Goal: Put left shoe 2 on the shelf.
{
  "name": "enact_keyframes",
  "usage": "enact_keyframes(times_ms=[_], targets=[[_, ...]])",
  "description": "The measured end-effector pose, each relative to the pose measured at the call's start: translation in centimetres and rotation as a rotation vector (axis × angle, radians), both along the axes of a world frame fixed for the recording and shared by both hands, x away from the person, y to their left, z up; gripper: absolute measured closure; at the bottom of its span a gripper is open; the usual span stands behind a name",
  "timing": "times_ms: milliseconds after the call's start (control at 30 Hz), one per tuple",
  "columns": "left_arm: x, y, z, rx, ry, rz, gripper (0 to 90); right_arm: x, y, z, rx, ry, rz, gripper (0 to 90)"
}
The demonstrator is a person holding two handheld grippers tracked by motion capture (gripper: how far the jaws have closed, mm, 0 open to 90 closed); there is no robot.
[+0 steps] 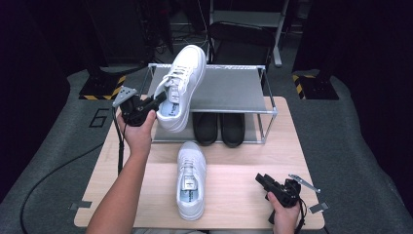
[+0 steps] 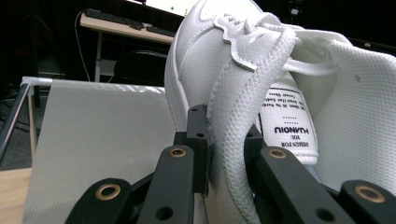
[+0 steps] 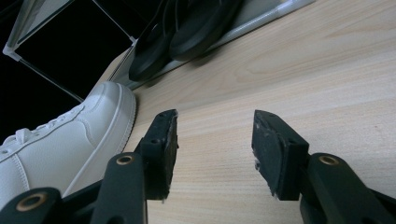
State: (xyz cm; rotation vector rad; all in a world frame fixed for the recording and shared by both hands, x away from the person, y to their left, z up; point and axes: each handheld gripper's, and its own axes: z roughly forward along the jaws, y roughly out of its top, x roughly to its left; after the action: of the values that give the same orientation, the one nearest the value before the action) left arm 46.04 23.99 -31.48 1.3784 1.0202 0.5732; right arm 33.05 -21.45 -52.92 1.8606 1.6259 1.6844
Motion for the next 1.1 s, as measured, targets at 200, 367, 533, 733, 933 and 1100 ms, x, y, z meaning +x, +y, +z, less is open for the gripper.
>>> enact_keyframes(times_ms=[200, 367, 533, 733, 933, 1100], targets=[[2.3, -1.6, 0.9, 0.034, 0.006, 0.018, 80.8, 0.0, 0.2, 0.2, -0.001, -0.003, 0.005, 50.0], [4.1, -2.8, 1.2, 0.000, 0.034, 0.036, 80.6, 0.0, -0.1, 0.2, -0.003, -0.001, -0.005, 50.0], [5.5, -3.6, 1.3, -0.034, 0.057, 0.058, 80.5, -0.1, -0.5, 0.1, -0.001, -0.008, -0.010, 50.0], [6.6, -4.1, 1.2, -0.029, 0.074, 0.090, 80.5, -0.3, -0.7, 0.1, 0.010, -0.005, -0.012, 50.0], [7.8, -4.6, 1.1, -0.035, 0.104, 0.107, 80.2, -0.3, -0.6, 0.1, 0.006, -0.010, -0.023, 50.0], [8.7, -5.2, 1.1, -0.021, 0.134, 0.131, 80.1, -0.4, -0.6, 0.0, -0.006, -0.007, -0.020, 50.0]])
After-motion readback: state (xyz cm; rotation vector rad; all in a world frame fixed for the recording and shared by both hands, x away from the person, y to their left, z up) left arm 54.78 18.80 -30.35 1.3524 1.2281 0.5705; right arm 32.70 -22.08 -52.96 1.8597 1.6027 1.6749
